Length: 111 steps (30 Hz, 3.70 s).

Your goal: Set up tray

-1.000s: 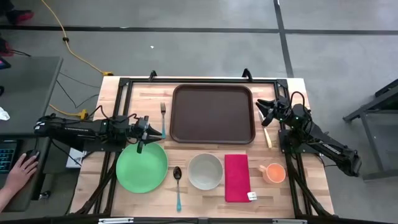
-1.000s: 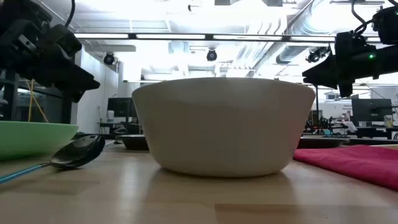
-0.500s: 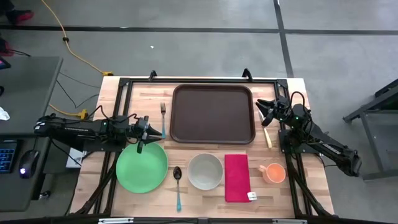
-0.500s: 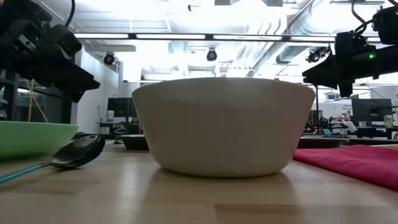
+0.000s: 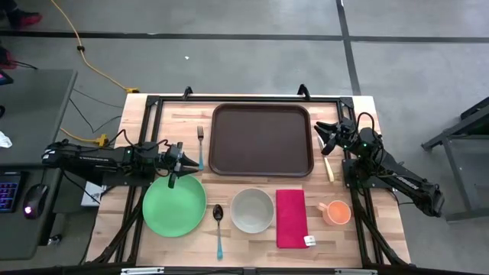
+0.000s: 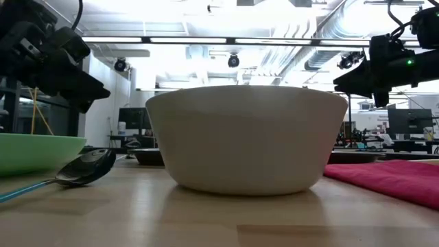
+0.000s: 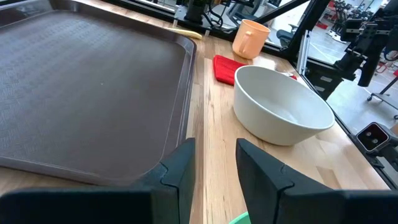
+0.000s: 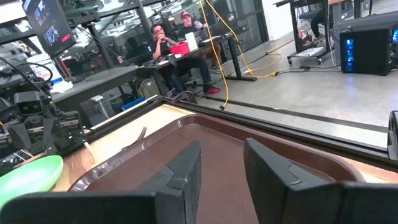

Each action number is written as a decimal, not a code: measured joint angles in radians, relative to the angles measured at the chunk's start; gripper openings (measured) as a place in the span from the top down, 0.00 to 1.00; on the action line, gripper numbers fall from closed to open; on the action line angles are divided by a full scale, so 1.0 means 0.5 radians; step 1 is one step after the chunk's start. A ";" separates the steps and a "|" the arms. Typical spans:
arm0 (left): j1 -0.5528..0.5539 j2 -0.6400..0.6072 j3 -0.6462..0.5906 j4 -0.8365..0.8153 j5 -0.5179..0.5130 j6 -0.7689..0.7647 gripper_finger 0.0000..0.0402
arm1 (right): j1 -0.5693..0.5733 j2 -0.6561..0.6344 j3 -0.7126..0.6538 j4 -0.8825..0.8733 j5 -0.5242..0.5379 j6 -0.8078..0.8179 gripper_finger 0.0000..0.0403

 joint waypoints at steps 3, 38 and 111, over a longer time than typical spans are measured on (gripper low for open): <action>0.000 0.000 0.000 0.000 0.001 0.000 0.64 | 0.000 0.000 0.001 -0.001 0.001 0.001 0.75; 0.000 0.000 0.000 0.002 0.000 -0.001 0.64 | 0.000 -0.001 0.000 -0.001 0.001 0.001 0.75; 0.000 0.000 0.000 0.006 0.000 0.014 0.64 | 0.005 0.156 1.362 -1.422 -0.560 0.060 0.75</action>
